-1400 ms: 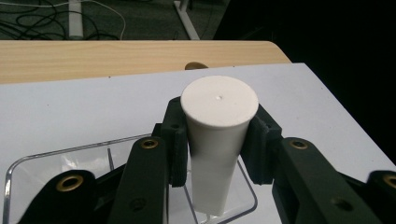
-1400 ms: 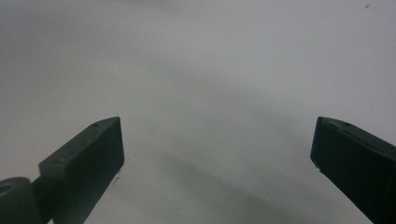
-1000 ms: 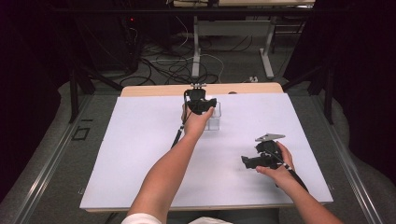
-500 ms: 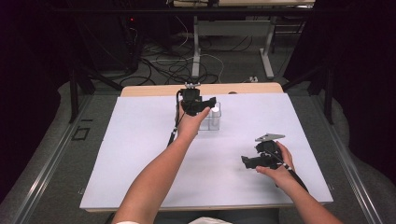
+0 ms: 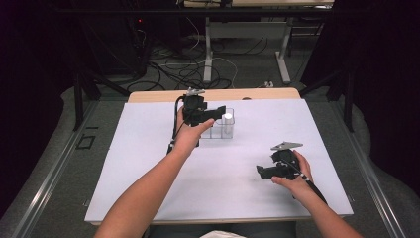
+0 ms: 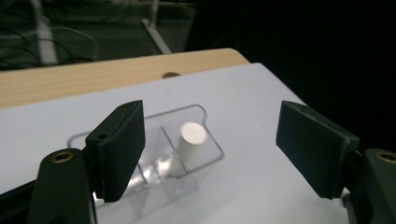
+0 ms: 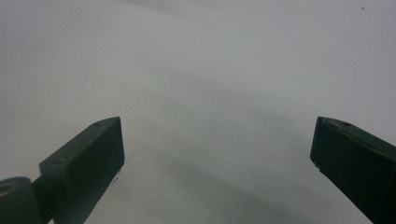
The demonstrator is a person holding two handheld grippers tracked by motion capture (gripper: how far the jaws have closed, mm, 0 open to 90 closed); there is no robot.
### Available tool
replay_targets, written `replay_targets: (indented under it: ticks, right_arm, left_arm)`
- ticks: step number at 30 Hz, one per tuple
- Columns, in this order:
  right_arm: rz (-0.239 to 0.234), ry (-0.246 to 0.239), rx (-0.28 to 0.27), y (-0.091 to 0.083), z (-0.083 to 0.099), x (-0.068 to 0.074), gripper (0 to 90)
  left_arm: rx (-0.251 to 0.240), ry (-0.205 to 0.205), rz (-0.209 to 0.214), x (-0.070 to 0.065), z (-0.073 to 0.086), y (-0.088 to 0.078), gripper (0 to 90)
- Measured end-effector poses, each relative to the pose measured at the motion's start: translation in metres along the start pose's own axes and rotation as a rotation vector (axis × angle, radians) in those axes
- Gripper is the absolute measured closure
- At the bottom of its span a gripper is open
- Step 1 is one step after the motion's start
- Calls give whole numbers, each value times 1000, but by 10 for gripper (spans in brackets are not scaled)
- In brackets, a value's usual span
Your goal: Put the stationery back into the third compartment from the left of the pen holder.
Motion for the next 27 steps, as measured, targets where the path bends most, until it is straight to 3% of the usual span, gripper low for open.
replay_targets:
  ticks: [5, 8, 14, 23, 27]
  right_arm:
    - [5, -5, 4, 1, 0, 0, 25]
    - [6, -3, 4, 1, 0, 1, 25]
    - [3, -7, 2, 1, 0, 2, 25]
    - [9, -6, -1, 1, 0, 2, 25]
    - [17, -7, -4, 1, -1, 1, 23]
  left_arm:
    - [12, 34, 42, 1, 6, -17, 162]
    - [-3, 66, 8, 3, 10, -26, 144]
    - [-10, 123, 20, 9, 22, -46, 15]
    - [-39, 74, 0, 33, 46, -69, 2]
    - [-35, 82, -35, 48, 62, -79, 2]
Point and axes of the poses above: each handheld gripper's, and its own axes: y roughly forward along the jaws, z roughly out of its underside, x roughly to its left, the point moved 5 cm from there along y, roughly forward along the jaws, and after that the axes turned 12 degrees about -y, right-handed, at the moved point
